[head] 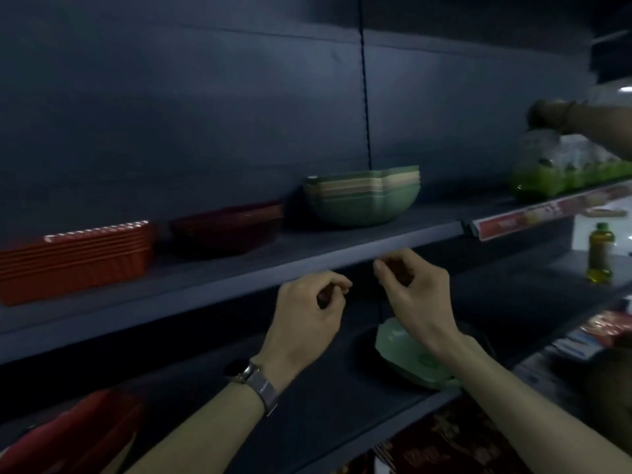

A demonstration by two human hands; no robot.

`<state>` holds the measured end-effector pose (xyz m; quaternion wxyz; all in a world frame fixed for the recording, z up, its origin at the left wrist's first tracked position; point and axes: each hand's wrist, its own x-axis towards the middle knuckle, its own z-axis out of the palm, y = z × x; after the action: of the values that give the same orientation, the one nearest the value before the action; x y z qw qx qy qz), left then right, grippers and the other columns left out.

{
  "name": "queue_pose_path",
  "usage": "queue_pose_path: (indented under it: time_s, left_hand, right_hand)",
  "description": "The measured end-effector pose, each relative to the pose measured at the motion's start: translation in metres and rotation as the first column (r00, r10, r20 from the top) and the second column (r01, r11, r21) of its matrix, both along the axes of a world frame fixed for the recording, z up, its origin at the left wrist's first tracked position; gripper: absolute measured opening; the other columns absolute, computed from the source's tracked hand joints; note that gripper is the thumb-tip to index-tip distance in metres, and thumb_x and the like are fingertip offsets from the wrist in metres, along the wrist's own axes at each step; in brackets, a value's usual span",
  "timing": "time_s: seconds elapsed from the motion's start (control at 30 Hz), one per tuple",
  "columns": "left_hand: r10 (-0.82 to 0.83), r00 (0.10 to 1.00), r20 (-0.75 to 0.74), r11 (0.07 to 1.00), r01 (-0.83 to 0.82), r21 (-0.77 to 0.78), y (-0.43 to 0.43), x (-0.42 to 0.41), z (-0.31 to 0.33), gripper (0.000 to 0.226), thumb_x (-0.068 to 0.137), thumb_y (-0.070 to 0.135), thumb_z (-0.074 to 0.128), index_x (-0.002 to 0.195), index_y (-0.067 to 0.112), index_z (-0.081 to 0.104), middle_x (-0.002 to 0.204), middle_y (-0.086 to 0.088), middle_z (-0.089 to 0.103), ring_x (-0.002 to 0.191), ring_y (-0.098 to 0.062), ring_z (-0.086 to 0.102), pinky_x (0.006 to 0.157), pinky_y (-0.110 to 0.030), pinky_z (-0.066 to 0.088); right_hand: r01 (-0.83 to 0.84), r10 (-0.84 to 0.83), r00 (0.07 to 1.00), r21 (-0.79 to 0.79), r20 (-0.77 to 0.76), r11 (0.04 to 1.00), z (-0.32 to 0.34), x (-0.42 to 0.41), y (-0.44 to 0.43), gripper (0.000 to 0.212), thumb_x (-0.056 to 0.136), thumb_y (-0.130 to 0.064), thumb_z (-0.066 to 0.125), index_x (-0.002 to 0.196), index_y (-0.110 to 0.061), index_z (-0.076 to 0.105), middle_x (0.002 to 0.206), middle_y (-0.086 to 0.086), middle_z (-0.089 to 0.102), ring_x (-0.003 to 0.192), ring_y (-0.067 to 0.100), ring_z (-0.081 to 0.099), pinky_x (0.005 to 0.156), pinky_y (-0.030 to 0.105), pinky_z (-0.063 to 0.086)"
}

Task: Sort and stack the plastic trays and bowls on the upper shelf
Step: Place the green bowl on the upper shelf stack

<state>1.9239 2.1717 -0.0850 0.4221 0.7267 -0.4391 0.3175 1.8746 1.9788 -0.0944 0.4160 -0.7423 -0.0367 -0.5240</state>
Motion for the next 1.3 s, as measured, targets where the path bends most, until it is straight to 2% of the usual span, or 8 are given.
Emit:
queue_pose_path:
  time_s: [0.13, 0.3, 0.4, 0.5, 0.67, 0.83, 1.1, 1.3]
  left_hand:
    - [-0.080, 0.996, 0.039, 0.992, 0.075, 0.101, -0.041, -0.005, -0.033, 0.018, 0.096, 0.006, 0.065, 0.099, 0.019, 0.078, 0.091, 0.009, 0.074, 0.081, -0.008, 0.069, 0.072, -0.024, 0.056]
    - [-0.089, 0.954, -0.288, 0.986, 0.125, 0.110, -0.085, 0.012, -0.079, 0.019, 0.097, 0.006, 0.066, 0.091, 0.017, 0.080, 0.082, 0.004, 0.077, 0.072, -0.012, 0.072, 0.064, -0.034, 0.059]
    - [0.025, 0.903, -0.428, 0.973, 0.076, 0.217, -0.107, 0.031, -0.109, 0.018, 0.098, 0.007, 0.064, 0.097, 0.018, 0.078, 0.081, 0.005, 0.071, 0.075, -0.008, 0.067, 0.062, -0.016, 0.054]
    - [0.159, 0.828, -0.538, 0.904, 0.097, 0.416, -0.121, 0.055, -0.143, 0.023, 0.101, 0.022, 0.059, 0.120, 0.030, 0.069, 0.099, -0.001, 0.068, 0.089, -0.004, 0.059, 0.080, -0.019, 0.055]
    - [0.269, 0.749, -0.605, 0.826, 0.144, 0.545, -0.134, 0.070, -0.172, 0.069, 0.099, 0.035, 0.066, 0.159, 0.040, 0.031, 0.135, -0.012, 0.049, 0.107, -0.015, 0.055, 0.091, -0.027, 0.048]
    - [0.279, 0.703, -0.654, 0.815, 0.188, 0.549, -0.146, 0.084, -0.183, 0.100, 0.082, 0.054, 0.083, 0.162, 0.041, 0.025, 0.151, -0.015, 0.039, 0.133, -0.026, 0.046, 0.102, -0.032, 0.043]
    - [0.149, 0.733, -0.663, 0.903, 0.172, 0.393, -0.151, 0.101, -0.200, 0.052, 0.059, 0.060, 0.094, 0.095, 0.032, 0.069, 0.116, 0.010, 0.064, 0.116, -0.013, 0.058, 0.096, -0.032, 0.053]
    - [0.034, 0.792, -0.609, 0.918, 0.216, 0.331, -0.143, 0.102, -0.195, 0.041, 0.052, 0.048, 0.102, 0.076, 0.023, 0.080, 0.109, 0.018, 0.069, 0.101, 0.001, 0.065, 0.088, -0.021, 0.055]
  right_hand:
    - [0.088, -0.077, 0.987, 0.079, -0.142, 0.993, -0.055, -0.007, -0.048, 0.005, 0.098, -0.018, 0.073, 0.094, -0.018, 0.075, 0.081, -0.010, 0.073, 0.079, 0.004, 0.069, 0.069, 0.018, 0.053]
    - [0.240, -0.196, 0.891, 0.060, -0.410, 0.969, -0.129, -0.012, -0.117, 0.026, 0.101, -0.016, 0.065, 0.077, -0.009, 0.060, 0.064, 0.007, 0.061, 0.058, 0.023, 0.059, 0.051, 0.032, 0.041]
    - [0.332, -0.301, 0.793, -0.037, -0.530, 0.942, -0.163, -0.024, -0.148, 0.024, 0.098, -0.013, 0.062, 0.076, -0.010, 0.054, 0.069, 0.005, 0.059, 0.062, 0.027, 0.058, 0.052, 0.038, 0.038]
    - [0.326, -0.339, 0.706, -0.139, -0.622, 0.935, -0.184, -0.034, -0.166, 0.013, 0.101, -0.034, 0.064, 0.095, -0.022, 0.061, 0.093, -0.002, 0.065, 0.085, 0.024, 0.064, 0.062, 0.040, 0.047]
    - [0.290, -0.347, 0.528, -0.219, -0.775, 0.931, -0.191, -0.040, -0.181, 0.071, 0.097, -0.073, 0.050, 0.150, -0.025, 0.048, 0.137, 0.003, 0.059, 0.126, 0.032, 0.058, 0.089, 0.044, 0.052]
    - [0.241, -0.282, 0.491, -0.182, -0.824, 0.953, -0.200, -0.036, -0.196, 0.097, 0.080, -0.096, 0.044, 0.156, -0.035, 0.039, 0.151, 0.003, 0.051, 0.132, 0.030, 0.055, 0.099, 0.050, 0.053]
    - [0.117, -0.079, 0.631, -0.006, -0.772, 0.993, -0.201, -0.032, -0.210, 0.090, 0.069, -0.073, 0.077, 0.144, -0.028, 0.057, 0.120, -0.018, 0.071, 0.106, -0.002, 0.068, 0.080, 0.004, 0.050]
    - [0.131, -0.151, 0.651, -0.086, -0.744, 0.988, -0.193, -0.034, -0.204, 0.070, 0.071, -0.063, 0.083, 0.125, -0.021, 0.069, 0.098, -0.019, 0.074, 0.080, -0.004, 0.070, 0.069, 0.006, 0.050]
